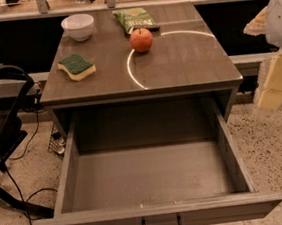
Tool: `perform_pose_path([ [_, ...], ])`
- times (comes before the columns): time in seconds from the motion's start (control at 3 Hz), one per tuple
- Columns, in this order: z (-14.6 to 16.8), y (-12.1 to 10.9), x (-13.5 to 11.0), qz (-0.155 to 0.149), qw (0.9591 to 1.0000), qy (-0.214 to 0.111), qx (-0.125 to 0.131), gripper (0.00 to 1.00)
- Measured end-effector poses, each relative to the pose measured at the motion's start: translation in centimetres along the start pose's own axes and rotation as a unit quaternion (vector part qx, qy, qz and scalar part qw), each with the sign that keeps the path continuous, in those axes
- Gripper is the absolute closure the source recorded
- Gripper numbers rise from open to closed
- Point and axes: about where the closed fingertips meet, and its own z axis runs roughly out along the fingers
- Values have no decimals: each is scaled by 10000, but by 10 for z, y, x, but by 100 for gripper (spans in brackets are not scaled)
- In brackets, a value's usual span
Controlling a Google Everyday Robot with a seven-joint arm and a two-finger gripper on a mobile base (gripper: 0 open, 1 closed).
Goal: Close top drawer
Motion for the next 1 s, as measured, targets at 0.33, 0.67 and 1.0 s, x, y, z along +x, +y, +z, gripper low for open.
perform_pose_path([
  [0.33, 0, 0, -1, -9, 10000, 36, 18, 0],
  [0.67, 1, 2, -8, -119, 9984, 495, 235, 0],
  [1.0, 6, 37, 24, -186, 9933, 1042, 460, 0],
])
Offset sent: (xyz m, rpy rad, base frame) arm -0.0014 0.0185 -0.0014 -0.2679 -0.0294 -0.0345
